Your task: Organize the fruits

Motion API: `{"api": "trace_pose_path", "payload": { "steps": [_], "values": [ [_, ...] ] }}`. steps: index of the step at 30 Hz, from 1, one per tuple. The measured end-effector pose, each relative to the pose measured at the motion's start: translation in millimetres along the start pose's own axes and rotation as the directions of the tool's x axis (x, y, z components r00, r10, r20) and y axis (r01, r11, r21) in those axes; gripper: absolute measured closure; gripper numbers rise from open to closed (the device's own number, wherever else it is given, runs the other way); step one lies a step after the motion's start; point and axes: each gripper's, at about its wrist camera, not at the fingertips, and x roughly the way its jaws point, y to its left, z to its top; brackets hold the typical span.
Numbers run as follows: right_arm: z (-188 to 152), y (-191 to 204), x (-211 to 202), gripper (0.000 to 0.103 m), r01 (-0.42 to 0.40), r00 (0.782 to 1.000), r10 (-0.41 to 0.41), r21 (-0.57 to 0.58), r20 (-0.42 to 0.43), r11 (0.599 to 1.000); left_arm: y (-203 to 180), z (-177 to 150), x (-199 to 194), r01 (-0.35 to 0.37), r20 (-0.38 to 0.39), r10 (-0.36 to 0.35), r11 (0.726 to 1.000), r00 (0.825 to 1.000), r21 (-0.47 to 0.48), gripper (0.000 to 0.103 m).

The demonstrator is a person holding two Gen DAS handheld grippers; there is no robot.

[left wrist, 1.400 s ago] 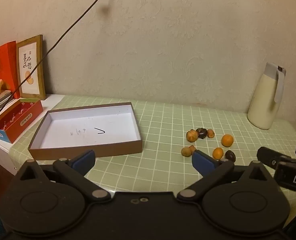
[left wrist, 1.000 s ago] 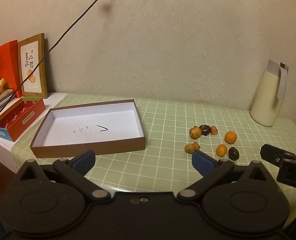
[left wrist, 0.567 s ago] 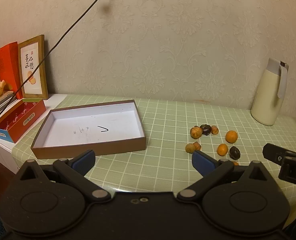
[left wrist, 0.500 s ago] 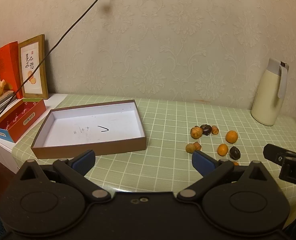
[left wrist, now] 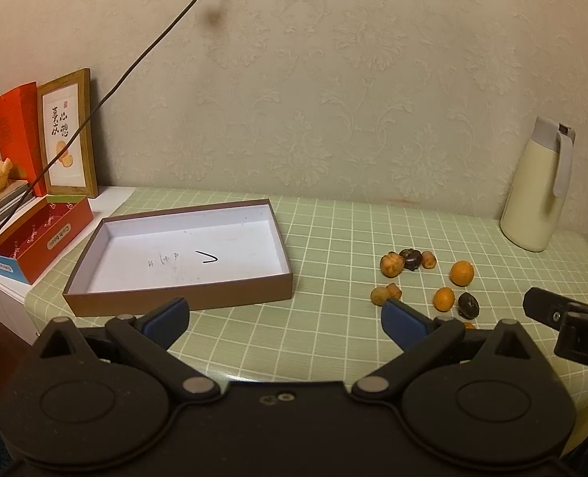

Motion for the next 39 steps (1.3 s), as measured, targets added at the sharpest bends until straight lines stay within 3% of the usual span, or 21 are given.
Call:
{"api": "trace_pose_path", "payload": {
  "steps": [39],
  "values": [
    [-2.9, 0.4, 1.2, 0.0, 0.007, 1.0, -0.007, -0.001, -0.005, 1.0, 2.1, -1.1, 3.6, 0.0, -0.009, 0.0, 1.0, 1.0, -0.009, 0.006]
  ]
}}
